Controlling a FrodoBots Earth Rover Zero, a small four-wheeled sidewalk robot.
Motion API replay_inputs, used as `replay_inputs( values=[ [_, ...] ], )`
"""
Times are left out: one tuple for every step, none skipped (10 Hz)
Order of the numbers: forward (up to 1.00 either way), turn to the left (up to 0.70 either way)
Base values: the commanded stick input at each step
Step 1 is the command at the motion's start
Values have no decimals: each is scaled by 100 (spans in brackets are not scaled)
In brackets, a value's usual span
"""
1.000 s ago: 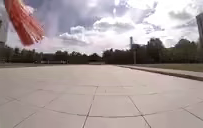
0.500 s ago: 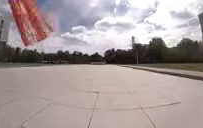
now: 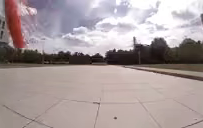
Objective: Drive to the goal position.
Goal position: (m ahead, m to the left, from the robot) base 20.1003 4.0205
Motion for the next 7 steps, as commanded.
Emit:
replay_inputs(
  values=[
    [100,0],
    [100,0],
    [100,0],
    [100,0],
    [100,0],
    [100,0],
    [100,0]
  ],
)
